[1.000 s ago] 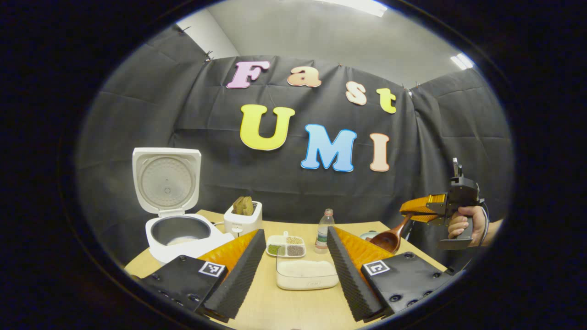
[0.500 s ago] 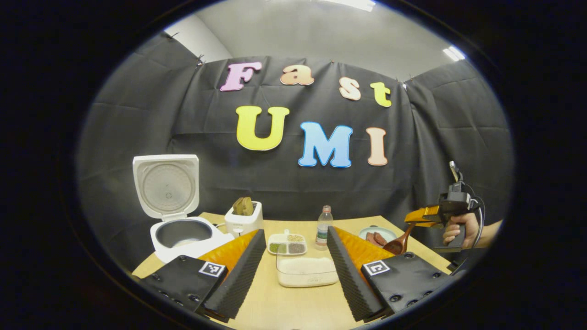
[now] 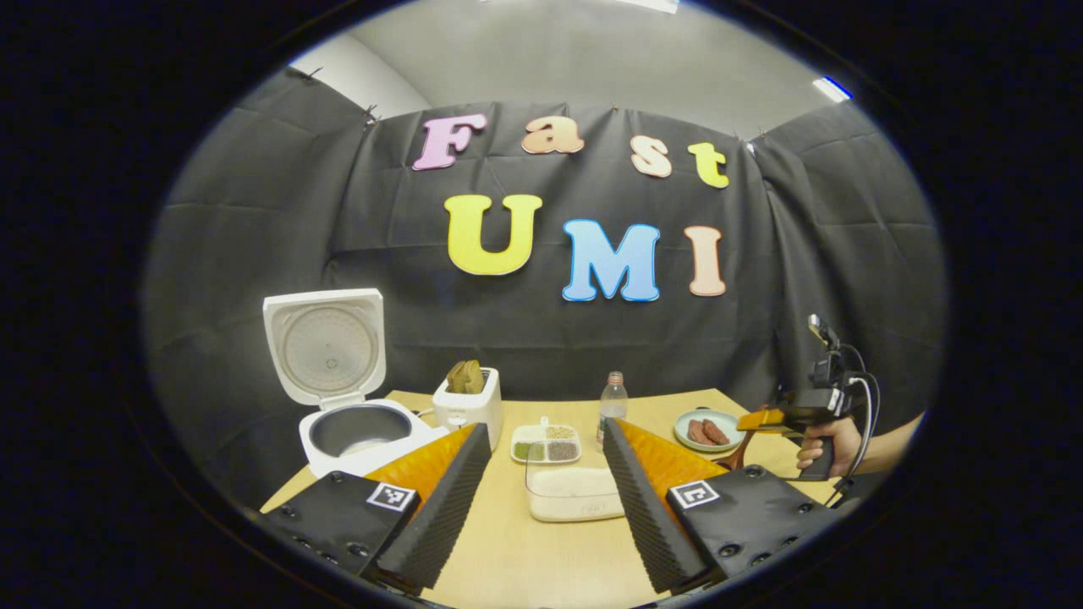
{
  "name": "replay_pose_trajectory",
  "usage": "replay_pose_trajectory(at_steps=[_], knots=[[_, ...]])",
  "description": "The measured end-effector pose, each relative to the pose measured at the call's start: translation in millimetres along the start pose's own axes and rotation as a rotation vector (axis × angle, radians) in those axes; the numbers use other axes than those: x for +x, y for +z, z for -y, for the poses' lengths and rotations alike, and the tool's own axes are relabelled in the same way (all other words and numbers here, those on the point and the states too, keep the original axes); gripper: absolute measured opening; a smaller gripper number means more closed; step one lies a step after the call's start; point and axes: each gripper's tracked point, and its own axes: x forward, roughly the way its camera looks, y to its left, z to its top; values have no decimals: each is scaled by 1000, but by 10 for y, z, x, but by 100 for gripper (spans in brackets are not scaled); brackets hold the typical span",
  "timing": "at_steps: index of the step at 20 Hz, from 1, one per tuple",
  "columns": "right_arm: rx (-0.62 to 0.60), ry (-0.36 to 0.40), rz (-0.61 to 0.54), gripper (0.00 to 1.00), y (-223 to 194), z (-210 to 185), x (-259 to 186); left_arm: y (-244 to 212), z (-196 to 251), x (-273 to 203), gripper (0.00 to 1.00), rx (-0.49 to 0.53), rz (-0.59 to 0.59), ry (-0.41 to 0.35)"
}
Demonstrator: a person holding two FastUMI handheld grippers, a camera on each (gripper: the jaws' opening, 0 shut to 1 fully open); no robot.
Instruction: Close the left gripper, press the button to open the rice cooker; take a wooden spoon from the chopstick holder with the right hand, scoop a spoonful of rice and pour it into the rice cooker, then put the wooden spoon back into the chopstick holder.
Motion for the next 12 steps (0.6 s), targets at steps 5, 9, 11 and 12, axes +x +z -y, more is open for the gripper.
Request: replay_pose_trajectory(at_steps=[5,9,11,12], knots=[[-62,-7,13,7,-50,-2,43,20,37,-53,94,12,-6,1],[-155,-17,20,24,-65,102,-39,54,172,-18,94,4,-2,-24],[-215,-91,68,72,105,308,-239,79,264,30,92,0,7,-45],[-234,-110,89,96,185,365,-312,88,312,68,93,-2,9,-55]])
